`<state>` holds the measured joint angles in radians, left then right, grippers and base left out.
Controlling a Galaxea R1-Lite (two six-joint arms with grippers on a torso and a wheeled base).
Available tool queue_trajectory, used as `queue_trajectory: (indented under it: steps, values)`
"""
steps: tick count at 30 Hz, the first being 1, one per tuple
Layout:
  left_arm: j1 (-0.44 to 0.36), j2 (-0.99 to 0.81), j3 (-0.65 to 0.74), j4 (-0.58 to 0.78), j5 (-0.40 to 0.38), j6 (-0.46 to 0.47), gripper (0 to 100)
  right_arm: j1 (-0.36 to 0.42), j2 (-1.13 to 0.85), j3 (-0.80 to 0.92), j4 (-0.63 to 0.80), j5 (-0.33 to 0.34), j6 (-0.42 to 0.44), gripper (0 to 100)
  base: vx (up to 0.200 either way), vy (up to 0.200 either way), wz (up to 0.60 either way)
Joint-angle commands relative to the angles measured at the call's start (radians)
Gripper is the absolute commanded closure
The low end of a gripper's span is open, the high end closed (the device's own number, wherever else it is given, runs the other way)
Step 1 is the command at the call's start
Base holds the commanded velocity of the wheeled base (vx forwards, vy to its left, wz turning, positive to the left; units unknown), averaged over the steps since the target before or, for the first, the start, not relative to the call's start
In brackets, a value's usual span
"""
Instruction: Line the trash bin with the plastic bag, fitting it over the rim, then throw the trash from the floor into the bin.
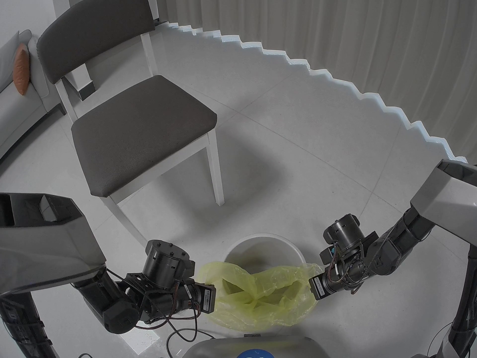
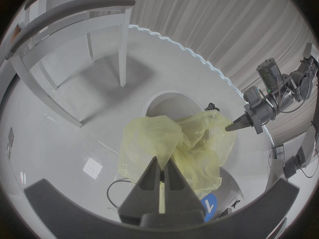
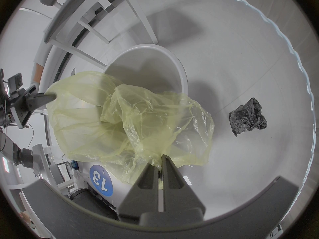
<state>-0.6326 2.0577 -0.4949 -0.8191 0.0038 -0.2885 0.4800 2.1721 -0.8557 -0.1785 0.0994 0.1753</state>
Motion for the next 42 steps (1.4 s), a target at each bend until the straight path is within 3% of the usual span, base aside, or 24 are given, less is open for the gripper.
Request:
queue_trajectory:
  steps: [1,9,16,24,42]
  values:
    - [0.002,0.016,0.015,-0.018,-0.008,-0.001,100,0.011,-0.003,0.017,-0.006,0.0,0.001,100,0.0,0.0,0.0]
    - [0.031,0.134,0.015,-0.19,-0.013,0.006,100,-0.012,0.018,0.017,-0.047,-0.001,0.0,100,0.0,0.0,0.0]
    - [0.033,0.139,0.027,-0.192,-0.013,0.005,100,-0.052,0.012,0.061,-0.044,-0.003,-0.02,100,0.0,0.0,0.0]
    - [0.025,0.068,0.104,-0.192,-0.013,0.006,100,-0.044,-0.034,0.13,-0.055,0.0,-0.034,100,0.0,0.0,0.0]
    - [0.04,0.196,0.029,-0.267,-0.005,0.006,100,-0.046,0.052,0.023,-0.062,-0.001,-0.048,100,0.0,0.0,0.0]
